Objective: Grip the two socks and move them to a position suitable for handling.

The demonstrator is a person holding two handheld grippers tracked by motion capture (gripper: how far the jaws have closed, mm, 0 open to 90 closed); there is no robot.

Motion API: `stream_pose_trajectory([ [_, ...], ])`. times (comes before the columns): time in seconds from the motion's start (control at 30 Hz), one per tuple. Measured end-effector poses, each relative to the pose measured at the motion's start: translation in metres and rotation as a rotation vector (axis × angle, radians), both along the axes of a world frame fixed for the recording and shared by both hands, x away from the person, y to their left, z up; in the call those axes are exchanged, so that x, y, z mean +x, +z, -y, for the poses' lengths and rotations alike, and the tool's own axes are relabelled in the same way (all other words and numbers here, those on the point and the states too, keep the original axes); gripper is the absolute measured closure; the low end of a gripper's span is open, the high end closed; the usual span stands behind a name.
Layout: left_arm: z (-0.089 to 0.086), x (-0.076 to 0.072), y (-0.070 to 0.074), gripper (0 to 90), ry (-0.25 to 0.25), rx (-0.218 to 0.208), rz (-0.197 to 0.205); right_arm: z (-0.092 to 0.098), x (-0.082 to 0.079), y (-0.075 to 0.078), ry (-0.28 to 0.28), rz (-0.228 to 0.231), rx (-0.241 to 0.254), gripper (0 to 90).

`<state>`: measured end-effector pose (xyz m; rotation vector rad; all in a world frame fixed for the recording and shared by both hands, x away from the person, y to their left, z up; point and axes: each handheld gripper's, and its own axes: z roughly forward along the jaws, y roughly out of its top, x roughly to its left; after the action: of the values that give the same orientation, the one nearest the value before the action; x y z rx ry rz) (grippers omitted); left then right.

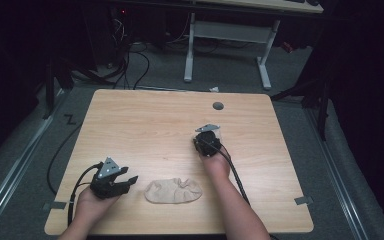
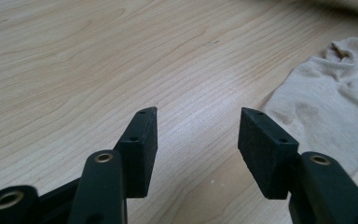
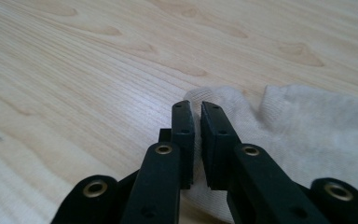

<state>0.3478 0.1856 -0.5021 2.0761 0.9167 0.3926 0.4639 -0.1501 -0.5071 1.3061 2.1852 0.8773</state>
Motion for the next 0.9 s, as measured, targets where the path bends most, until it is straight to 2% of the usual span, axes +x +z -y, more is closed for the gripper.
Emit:
stream_pose_trajectory([
  [0.33, 0.003, -0.002, 0.001, 47.5, -0.017, 0.002, 0.014, 0.014, -0.028, 0.011, 0.031, 0.071, 0.054, 84.7],
  [0.47, 0.002, -0.002, 0.001, 47.3, -0.018, -0.004, 0.011, 0.021, -0.042, 0.016, 0.038, 0.105, 0.098, 84.7],
  [0.53, 0.002, -0.002, 0.0, 47.3, -0.022, 0.0, 0.009, 0.025, -0.051, 0.018, 0.047, 0.143, 0.117, 84.7],
  [0.57, 0.002, -0.002, 0.001, 47.3, -0.022, 0.001, 0.01, 0.026, -0.054, 0.018, 0.043, 0.143, 0.124, 84.7],
  [0.63, 0.001, -0.003, 0.002, 47.4, -0.018, -0.005, 0.014, 0.028, -0.061, 0.02, 0.058, 0.171, 0.122, 84.7],
  [0.9, -0.002, -0.005, 0.001, 47.0, 0.012, -0.034, -0.002, 0.037, -0.076, 0.036, 0.097, 0.206, 0.148, 84.7],
])
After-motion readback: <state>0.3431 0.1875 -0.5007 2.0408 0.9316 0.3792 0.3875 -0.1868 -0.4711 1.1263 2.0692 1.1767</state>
